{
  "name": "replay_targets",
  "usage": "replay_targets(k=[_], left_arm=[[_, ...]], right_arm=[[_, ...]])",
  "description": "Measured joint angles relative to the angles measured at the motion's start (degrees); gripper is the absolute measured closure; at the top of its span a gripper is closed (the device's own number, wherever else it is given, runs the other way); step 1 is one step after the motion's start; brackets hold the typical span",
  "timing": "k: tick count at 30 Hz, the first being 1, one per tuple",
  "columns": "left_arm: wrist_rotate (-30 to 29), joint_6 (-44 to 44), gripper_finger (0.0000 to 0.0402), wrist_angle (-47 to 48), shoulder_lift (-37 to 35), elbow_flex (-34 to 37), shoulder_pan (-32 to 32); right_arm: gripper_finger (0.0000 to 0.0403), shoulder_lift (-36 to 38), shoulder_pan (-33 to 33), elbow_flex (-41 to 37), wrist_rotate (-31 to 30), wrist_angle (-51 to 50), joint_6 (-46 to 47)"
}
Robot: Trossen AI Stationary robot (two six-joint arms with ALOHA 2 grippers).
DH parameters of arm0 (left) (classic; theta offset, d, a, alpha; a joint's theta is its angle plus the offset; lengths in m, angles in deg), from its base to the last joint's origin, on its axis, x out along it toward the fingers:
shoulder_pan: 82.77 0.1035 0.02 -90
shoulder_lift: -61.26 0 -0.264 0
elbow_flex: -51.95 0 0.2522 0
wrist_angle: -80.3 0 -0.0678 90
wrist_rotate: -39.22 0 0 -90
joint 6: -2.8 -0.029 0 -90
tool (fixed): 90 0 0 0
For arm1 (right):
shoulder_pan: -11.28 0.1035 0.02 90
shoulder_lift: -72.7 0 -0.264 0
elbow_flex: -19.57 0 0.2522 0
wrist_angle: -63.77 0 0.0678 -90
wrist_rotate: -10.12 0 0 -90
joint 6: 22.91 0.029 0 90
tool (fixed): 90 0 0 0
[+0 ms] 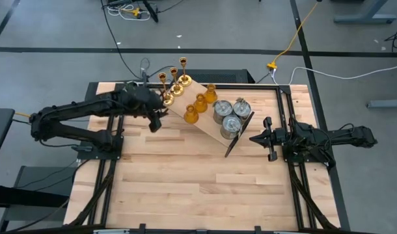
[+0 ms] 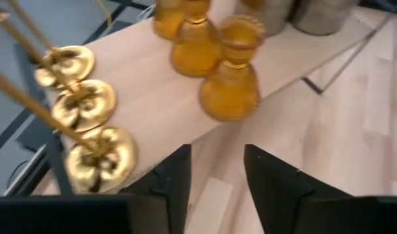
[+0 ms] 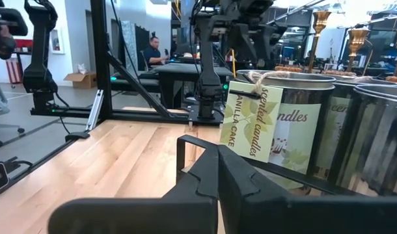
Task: Pick & Place candle stick holders
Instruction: Return to Home Position
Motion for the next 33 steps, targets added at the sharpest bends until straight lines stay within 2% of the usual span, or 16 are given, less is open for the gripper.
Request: replay_targets(k=[4, 11, 15, 20, 33], left_arm=[[2.31, 0.23, 0.0287, -2.53, -1.18, 3.50, -1.61], [6.69, 0.36, 0.0354, -15.37, -6.59, 15.33, -4.98], [7.58, 0.33, 0.0391, -19.38, -9.66, 20.90, -6.78], [10.31, 0.32, 0.0390, -24.01, -13.87, 27.18, -7.92], [12.30, -3.07, 0.0396, -31.78, -25.53, 40.67, -7.88]], right_arm=[[0.0400, -0.01, -0.02, 0.00, -0.02, 0.00, -0.01], [0.0400, -0.02, 0.00, 0.00, -0.02, -0.01, 0.00], [0.0400, -0.01, 0.00, 0.00, -0.02, 0.00, 0.00], [0.0400, -0.01, -0.01, 0.00, -0.02, 0.00, -0.01], [0.0400, -0.01, -0.01, 0.00, 0.00, 0.00, -0.01]])
